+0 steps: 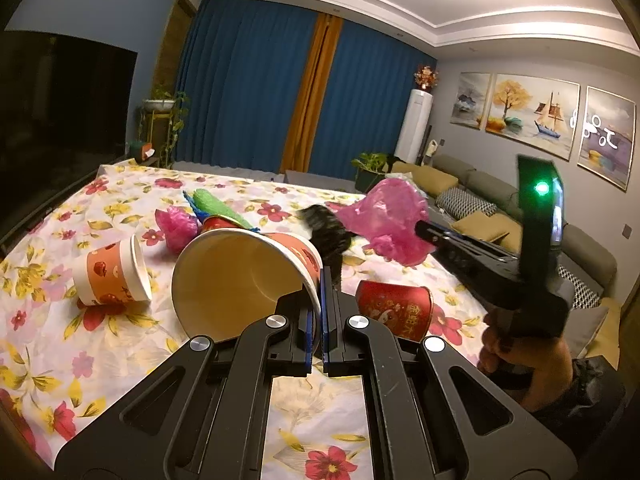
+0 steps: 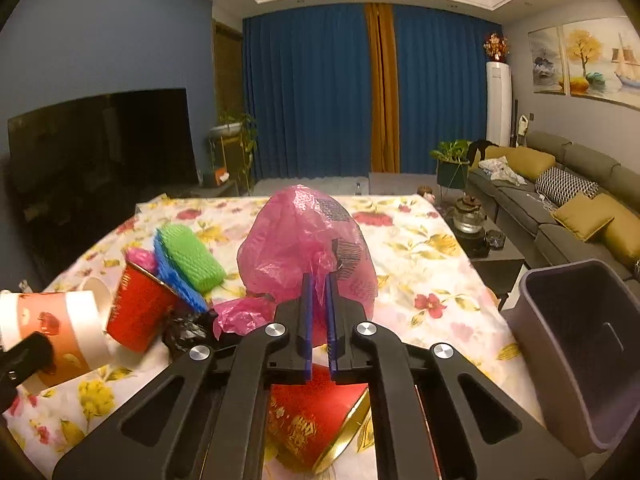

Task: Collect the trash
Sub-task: 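Carry the pink bag to the bin and open the right tool over it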

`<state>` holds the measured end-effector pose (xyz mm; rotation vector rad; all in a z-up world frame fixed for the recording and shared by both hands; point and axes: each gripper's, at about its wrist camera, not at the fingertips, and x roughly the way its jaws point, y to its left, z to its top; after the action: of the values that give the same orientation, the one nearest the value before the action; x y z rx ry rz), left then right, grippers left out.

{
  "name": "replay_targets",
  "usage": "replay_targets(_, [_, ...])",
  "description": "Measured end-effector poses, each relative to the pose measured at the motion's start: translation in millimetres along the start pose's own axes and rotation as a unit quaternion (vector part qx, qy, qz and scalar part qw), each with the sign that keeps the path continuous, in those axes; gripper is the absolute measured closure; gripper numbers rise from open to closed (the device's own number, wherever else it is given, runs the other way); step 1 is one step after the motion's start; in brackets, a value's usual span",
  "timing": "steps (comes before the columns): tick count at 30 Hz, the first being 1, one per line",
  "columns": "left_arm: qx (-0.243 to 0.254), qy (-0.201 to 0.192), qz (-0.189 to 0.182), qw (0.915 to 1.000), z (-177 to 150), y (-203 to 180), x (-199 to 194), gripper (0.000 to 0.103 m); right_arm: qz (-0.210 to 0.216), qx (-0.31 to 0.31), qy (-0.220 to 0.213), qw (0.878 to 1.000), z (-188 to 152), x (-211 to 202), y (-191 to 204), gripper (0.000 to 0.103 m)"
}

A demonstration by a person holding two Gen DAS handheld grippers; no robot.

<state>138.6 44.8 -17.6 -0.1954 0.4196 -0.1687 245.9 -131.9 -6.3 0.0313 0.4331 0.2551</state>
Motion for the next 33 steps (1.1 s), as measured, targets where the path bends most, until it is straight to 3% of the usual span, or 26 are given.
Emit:
replay_targets(17, [0.029, -0.015, -0.017, 0.9993, 10, -38, -5, 0.101, 0.001, 0.005, -0.053, 0.999, -3, -87, -28, 0.097])
replay_targets(23, [0.047, -0.020, -0.045, 0.9977, 20, -72, 1, 0.101, -0.022, 0.013, -0.067, 0.997, -2, -110, -49, 0.097])
replay_targets(33, [0.083, -0.027, -0.119, 0.9890, 34, -160, 28, 0.101, -0.101, 0.032, -0.080, 0.991, -7, -147, -107, 0.097])
